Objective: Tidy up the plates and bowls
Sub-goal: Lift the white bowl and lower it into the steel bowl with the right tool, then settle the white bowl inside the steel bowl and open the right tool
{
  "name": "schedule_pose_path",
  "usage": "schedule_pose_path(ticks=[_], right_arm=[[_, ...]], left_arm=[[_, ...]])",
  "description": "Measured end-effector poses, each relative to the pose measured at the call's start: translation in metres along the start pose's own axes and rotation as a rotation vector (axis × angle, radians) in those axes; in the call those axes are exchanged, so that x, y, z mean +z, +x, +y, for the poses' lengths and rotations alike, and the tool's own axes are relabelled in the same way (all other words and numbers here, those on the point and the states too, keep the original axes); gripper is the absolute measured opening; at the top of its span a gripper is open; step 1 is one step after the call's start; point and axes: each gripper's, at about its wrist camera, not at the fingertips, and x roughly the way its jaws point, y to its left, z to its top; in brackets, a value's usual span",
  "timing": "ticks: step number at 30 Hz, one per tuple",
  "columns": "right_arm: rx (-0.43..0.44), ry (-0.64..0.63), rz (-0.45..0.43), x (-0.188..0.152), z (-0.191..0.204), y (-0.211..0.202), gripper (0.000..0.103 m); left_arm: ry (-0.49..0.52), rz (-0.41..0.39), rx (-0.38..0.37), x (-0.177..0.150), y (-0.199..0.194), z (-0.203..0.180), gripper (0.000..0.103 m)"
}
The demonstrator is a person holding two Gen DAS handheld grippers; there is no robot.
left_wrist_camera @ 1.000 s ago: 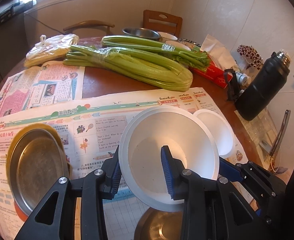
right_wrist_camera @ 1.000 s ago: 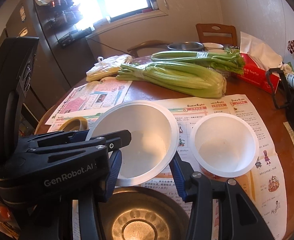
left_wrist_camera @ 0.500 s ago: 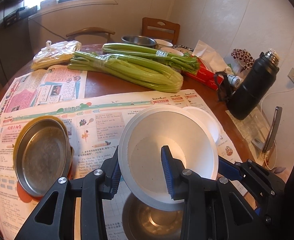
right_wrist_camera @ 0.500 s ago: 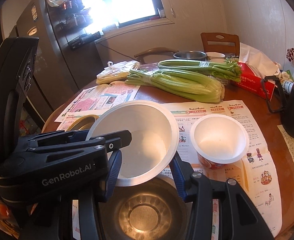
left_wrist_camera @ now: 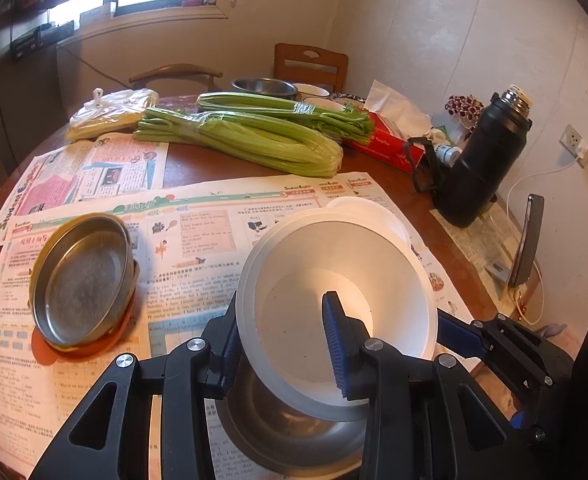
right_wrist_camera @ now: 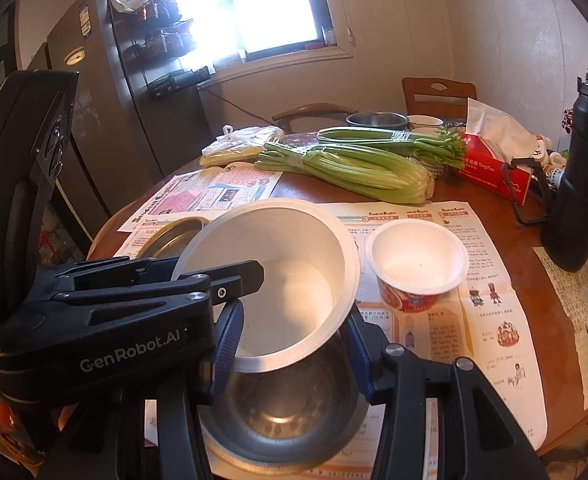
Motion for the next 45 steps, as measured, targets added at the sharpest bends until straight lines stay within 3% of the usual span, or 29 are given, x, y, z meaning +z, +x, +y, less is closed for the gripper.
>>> schedule_pose_path(ticks=[20,45], right_arm=[[0.026,-0.027,0.016,-0.023,0.003,-0.023,0.05],[-0.004,-0.053,0.126,-0.052,-0.003,0.02,0.05]], left_arm=[[0.001,0.024,0.05,-0.025,-0.012,-0.015,0.039],[-0.014,0.115,0.034,-0.052,0.039,-0.003,0.04]])
